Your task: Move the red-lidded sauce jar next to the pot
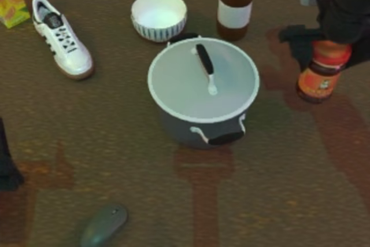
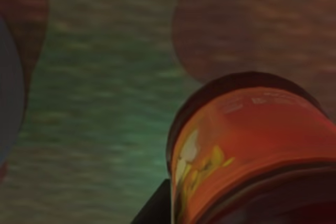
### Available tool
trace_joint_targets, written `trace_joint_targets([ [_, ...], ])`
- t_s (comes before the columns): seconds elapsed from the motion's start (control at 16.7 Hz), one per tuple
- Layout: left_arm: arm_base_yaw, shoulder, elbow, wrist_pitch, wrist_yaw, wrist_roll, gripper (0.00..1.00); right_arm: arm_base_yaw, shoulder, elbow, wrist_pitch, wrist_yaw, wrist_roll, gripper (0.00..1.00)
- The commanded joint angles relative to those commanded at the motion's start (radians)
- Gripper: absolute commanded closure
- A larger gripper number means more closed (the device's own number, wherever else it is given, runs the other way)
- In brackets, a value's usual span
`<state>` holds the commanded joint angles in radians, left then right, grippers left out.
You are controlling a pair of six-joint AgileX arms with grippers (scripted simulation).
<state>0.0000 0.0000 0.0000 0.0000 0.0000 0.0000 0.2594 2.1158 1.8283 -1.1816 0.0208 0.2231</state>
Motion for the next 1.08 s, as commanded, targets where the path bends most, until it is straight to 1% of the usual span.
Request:
trace_joint_targets([
  [0.18,0.000,0.000,0.000,0.000,0.000,0.000,0.00,0.025,0.006,-0.015,0.016,0.007,0.069,1.00],
  [0.48,0.000,0.000,0.000,0.000,0.000,0.000,0.00,0.021,0.002,-0.016,0.018,0.005,0.072,1.00],
  [0.9,0.000,0.000,0.000,0.000,0.000,0.000,0.00,0.027,0.044,-0.138,0.179,0.008,0.072,1.00],
  [1.08,0.000,0.000,0.000,0.000,0.000,0.000,0.00,0.027,0.049,-0.150,0.192,0.008,0.073,1.00],
])
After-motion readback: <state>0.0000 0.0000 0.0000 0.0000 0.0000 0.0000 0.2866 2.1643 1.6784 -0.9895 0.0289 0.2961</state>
